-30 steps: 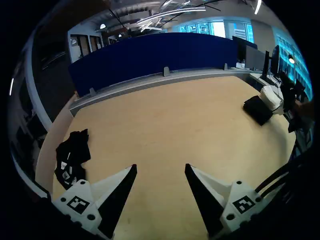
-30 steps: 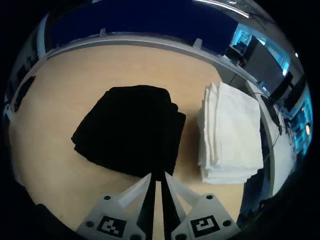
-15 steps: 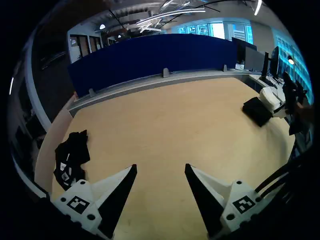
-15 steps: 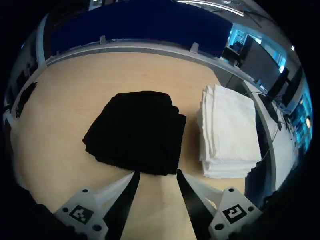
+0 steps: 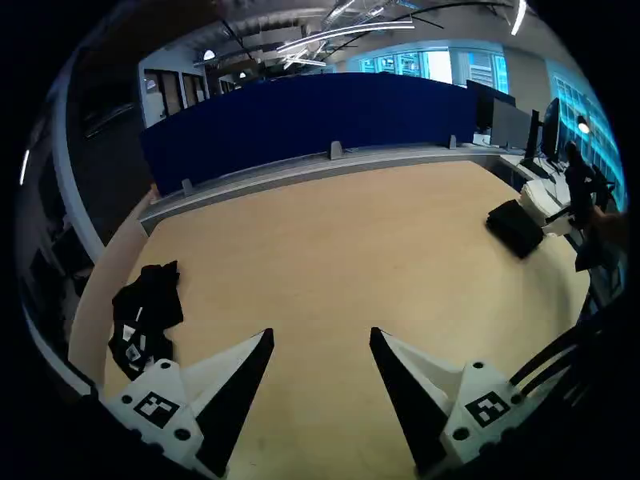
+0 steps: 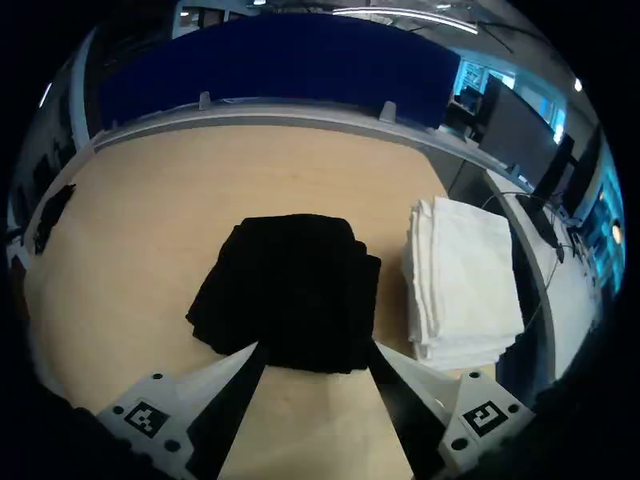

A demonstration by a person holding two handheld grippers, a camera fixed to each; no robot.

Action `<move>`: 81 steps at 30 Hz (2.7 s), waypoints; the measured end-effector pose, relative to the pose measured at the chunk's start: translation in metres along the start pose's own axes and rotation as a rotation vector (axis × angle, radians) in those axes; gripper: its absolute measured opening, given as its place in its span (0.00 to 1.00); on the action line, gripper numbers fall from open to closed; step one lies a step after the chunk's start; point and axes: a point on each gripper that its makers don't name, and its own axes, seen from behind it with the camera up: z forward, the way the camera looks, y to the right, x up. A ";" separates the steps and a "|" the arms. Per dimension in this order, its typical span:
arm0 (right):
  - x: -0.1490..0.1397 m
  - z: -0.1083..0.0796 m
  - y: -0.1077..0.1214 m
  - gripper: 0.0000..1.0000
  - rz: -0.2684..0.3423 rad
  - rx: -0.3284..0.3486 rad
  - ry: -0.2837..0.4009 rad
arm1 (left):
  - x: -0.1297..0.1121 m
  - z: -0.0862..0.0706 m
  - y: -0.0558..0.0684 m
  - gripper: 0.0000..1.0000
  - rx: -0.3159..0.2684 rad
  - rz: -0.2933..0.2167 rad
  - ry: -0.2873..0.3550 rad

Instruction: Fold towel

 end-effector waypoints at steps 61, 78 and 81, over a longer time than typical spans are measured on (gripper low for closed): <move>0.209 -0.159 -0.153 0.95 0.094 -0.028 0.772 | 0.127 -0.002 -0.074 0.89 0.100 -0.174 0.511; 0.220 -0.164 -0.189 0.95 0.134 0.008 0.756 | 0.128 0.005 -0.076 0.89 0.132 -0.130 0.577; 0.223 -0.163 -0.194 0.95 0.135 0.014 0.751 | 0.122 0.011 -0.077 0.89 0.142 -0.112 0.571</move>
